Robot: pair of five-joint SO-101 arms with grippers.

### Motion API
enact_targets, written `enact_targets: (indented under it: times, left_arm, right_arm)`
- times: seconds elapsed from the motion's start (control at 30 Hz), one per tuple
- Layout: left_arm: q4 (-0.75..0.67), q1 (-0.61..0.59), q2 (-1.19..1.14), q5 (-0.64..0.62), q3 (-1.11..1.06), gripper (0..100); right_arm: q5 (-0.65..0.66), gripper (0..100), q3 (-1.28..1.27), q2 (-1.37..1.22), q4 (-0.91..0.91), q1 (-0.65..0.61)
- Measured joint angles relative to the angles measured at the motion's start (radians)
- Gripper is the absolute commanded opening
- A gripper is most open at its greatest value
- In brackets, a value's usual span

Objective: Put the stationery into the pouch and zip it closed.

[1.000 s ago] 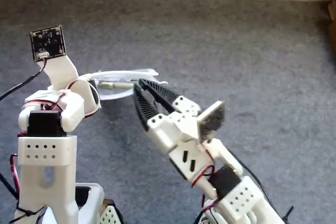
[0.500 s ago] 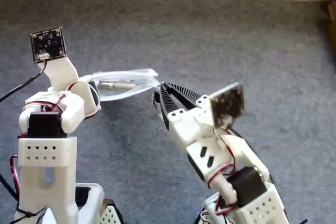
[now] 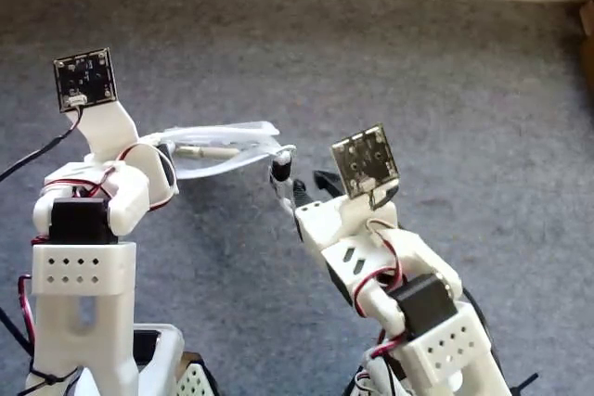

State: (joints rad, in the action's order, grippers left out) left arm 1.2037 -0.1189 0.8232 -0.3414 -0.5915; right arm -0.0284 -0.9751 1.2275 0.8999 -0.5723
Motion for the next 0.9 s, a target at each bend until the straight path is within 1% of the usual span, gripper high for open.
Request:
enact_targets:
  times: [0.1, 0.23, 0.4, 0.43, 0.57, 0.73, 0.9]
  left_arm:
    - [-0.014, 0.000, 0.000, 0.000, 0.000, 1]
    - [-0.015, -0.002, 0.000, 0.000, -0.002, 1]
    - [-0.017, -0.002, 0.000, 0.000, -0.002, 1]
    - [-0.017, -0.002, 0.000, 0.000, -0.002, 1]
    - [-0.017, -0.002, 0.000, 0.000, -0.002, 1]
    - [-0.017, -0.002, 0.000, 0.000, -0.002, 1]
    - [-0.017, -0.002, 0.000, 0.000, -0.002, 1]
  right_arm:
    - [0.000, 16.2, -0.043, 0.046, -0.002, 0.000]
    - [0.000, 16.6, -0.138, 0.060, -0.110, -0.037]
    - [0.000, 26.2, -0.204, 0.055, -0.227, -0.052]
    - [0.000, 26.7, -0.206, 0.052, -0.241, -0.052]
    - [0.002, 26.7, -0.209, 0.048, -0.284, -0.064]
    - [0.005, 26.7, -0.215, 0.044, -0.362, -0.127]
    - [0.049, 26.7, -0.250, 0.043, -0.434, -0.133]
